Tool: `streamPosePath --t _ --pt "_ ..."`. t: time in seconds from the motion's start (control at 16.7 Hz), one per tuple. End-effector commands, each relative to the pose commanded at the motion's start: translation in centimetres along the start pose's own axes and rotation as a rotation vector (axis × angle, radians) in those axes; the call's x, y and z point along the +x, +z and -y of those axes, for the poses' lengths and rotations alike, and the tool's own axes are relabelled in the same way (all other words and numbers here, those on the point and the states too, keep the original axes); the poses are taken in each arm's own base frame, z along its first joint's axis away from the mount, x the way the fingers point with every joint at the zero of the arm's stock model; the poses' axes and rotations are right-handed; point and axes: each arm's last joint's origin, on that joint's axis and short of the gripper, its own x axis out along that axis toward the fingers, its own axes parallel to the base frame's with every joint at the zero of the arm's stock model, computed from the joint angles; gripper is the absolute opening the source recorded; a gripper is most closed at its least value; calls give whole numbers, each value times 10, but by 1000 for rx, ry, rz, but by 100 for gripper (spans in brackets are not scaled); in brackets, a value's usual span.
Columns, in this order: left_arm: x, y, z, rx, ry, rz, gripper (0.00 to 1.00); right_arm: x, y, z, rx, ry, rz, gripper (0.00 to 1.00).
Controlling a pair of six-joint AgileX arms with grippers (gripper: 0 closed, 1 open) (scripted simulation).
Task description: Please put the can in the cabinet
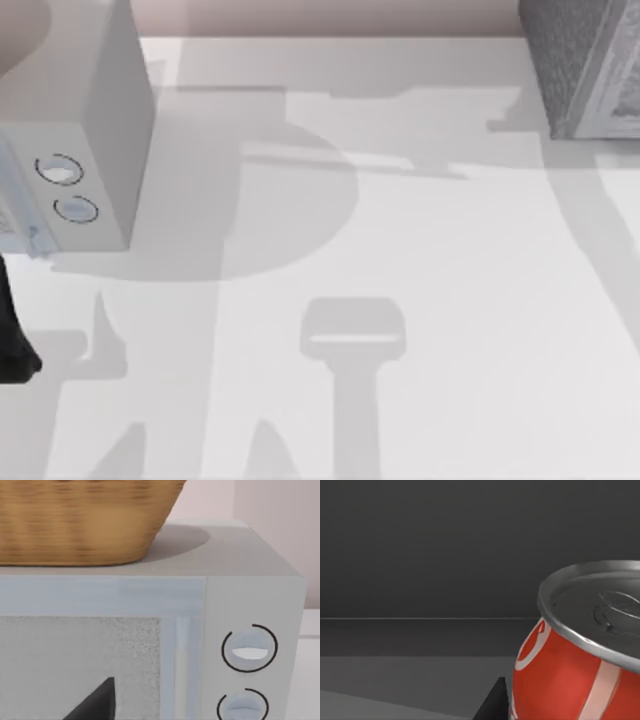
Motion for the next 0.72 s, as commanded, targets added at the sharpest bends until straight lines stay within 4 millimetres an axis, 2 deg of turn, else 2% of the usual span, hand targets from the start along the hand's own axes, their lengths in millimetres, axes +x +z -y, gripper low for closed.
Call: streamPosePath --t 0.24,0.42,0.72 --pt "0 0 0 0 0 0 100 0 0 1 2 -3 0 0" --pt "0 0 0 0 0 0 100 1 9 2 8 -10 26 0" --pt "0 0 0 0 0 0 100 21 27 1 5 -10 47 0"
